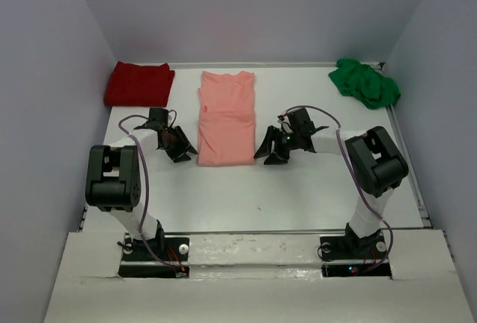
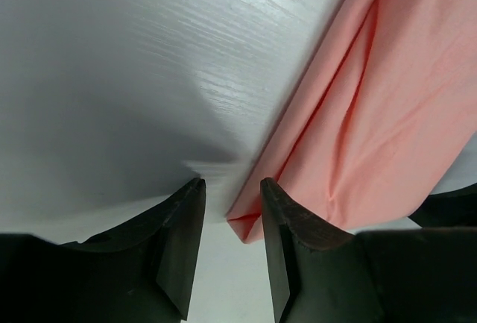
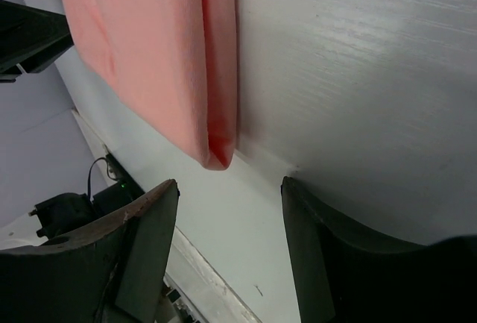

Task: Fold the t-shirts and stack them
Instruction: Grab one side of the 2/3 rectangular tshirt with both arms

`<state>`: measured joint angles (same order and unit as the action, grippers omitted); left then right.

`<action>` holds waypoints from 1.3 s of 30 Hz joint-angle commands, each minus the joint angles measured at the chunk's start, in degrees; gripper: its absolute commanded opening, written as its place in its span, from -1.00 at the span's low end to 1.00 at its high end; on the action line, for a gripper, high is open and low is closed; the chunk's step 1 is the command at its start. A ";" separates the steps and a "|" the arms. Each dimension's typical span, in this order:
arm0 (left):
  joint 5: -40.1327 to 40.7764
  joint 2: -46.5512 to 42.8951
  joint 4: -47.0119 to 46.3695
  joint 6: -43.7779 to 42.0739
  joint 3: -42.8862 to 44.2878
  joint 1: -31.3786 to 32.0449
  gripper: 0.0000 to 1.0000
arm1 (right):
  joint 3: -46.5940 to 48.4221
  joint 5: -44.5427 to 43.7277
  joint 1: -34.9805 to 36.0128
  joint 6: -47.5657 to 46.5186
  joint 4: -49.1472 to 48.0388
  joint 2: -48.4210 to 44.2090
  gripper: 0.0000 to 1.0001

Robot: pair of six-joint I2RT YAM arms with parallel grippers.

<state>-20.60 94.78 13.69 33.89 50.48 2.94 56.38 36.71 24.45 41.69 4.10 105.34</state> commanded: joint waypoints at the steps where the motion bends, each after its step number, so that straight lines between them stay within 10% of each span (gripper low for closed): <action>1: 1.61 -1.79 2.29 0.21 -1.96 -2.06 -0.01 | -0.74 2.31 0.34 1.11 -6.64 0.83 0.26; 31: -0.41 -9.88 3.45 0.65 -9.00 -5.67 0.09 | 0.66 2.67 1.48 1.29 -8.58 8.56 0.13; 39: -0.41 -9.88 3.97 -0.05 -8.47 -5.75 0.09 | 2.42 1.88 2.01 1.46 -8.67 10.76 -0.21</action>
<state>-20.93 86.43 16.56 34.85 42.44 -2.37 58.15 43.38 25.56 44.49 -5.23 113.36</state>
